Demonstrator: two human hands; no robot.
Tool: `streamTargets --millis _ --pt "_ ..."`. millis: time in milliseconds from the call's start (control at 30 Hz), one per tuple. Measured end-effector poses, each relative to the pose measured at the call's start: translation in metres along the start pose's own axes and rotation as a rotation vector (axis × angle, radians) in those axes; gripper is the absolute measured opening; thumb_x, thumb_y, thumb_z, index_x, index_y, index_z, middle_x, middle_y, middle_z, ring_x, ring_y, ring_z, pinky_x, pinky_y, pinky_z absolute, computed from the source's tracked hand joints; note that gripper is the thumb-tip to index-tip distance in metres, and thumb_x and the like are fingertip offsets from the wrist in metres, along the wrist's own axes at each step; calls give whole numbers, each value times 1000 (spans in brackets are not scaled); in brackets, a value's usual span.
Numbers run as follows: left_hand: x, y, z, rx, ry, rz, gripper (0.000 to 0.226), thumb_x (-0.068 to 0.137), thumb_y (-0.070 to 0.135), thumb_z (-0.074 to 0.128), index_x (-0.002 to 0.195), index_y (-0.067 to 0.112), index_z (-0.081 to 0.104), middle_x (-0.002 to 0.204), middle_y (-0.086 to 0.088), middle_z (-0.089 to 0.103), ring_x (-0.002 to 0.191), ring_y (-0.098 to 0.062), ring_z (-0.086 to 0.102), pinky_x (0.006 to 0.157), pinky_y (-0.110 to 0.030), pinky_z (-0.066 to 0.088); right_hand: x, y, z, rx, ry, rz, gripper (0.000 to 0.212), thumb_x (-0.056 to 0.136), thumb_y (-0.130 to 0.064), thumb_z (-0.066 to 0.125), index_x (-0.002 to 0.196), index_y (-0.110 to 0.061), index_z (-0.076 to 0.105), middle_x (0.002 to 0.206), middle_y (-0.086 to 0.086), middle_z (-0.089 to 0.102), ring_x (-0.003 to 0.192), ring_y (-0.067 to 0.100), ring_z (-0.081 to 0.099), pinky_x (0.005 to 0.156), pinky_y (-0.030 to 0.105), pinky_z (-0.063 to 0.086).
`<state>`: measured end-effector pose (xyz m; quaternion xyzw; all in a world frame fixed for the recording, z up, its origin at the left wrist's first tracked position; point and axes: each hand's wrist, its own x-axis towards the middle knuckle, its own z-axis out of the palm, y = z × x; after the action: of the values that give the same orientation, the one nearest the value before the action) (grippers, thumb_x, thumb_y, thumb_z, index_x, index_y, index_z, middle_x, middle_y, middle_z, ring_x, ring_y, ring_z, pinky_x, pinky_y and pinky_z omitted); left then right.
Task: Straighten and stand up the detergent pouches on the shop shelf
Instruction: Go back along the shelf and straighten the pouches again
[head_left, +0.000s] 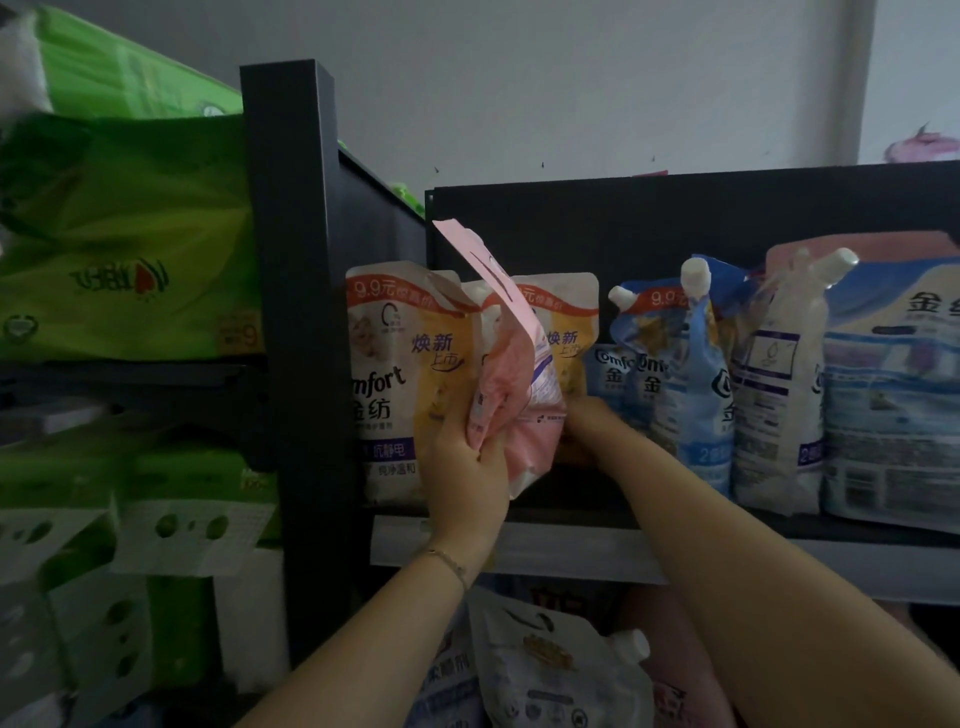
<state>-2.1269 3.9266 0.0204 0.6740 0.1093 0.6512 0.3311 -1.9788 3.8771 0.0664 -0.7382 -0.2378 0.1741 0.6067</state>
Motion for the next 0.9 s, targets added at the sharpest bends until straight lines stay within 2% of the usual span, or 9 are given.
streamTargets --millis 100,167,233,333,400,500,600,767,900 --pt "-1 6 2 6 18 16 42 91 13 65 132 20 57 131 0 57 124 -15 51 105 -34 44 -8 -3 -4 158 -158 62 39 96 -50 51 101 -12 59 90 9 63 84 25 61 73 36 50" --pt "-2 11 4 -9 20 7 38 92 10 64 128 18 59 118 12 59 118 -9 53 99 -17 42 -10 -2 -8 138 -192 71 52 94 -60 46 116 -14 58 96 8 64 88 24 60 76 36 49" --pt "-4 13 6 -22 13 -90 28 91 7 64 115 22 63 98 25 56 100 -5 58 85 -6 41 -15 -3 -11 83 -174 67 57 92 -65 42 117 -16 57 102 8 64 91 26 60 86 39 48" --pt "-7 2 17 -2 2 -244 16 91 8 61 104 12 69 98 4 69 95 -17 64 85 -33 54 -23 -5 -12 76 -52 13 54 94 -60 44 108 -11 59 100 12 65 86 28 62 82 39 53" --pt "-9 2 24 2 -14 -297 24 91 8 59 113 10 68 107 -6 70 100 -24 65 88 -42 54 -30 -6 -14 18 25 -72 49 96 -55 45 101 -10 63 99 12 66 87 28 63 78 38 55" --pt "-14 8 31 17 -28 -247 28 93 13 59 120 14 66 111 -6 69 102 -25 63 87 -37 52 -42 -1 -22 -187 138 -233 32 100 -34 44 88 -12 64 99 11 65 96 29 61 85 37 51" --pt "-17 14 36 15 -51 -194 27 91 20 55 113 12 67 105 -10 70 97 -30 63 80 -35 51 -61 6 -33 -320 234 -394 21 97 -16 44 89 -8 61 91 8 61 88 24 57 68 28 39" --pt "-21 12 35 17 -98 -180 29 92 12 58 121 15 65 111 -7 69 100 -27 62 83 -33 51 -94 13 -40 -479 293 -525 19 93 -16 53 100 -4 65 91 7 65 82 21 58 70 30 47" --pt "-23 15 32 -16 -96 -171 24 94 13 58 116 13 66 105 -5 69 96 -26 64 77 -27 47 -115 20 -47 -543 294 -572 19 93 -21 54 89 -5 65 85 9 65 76 23 60 68 38 52"
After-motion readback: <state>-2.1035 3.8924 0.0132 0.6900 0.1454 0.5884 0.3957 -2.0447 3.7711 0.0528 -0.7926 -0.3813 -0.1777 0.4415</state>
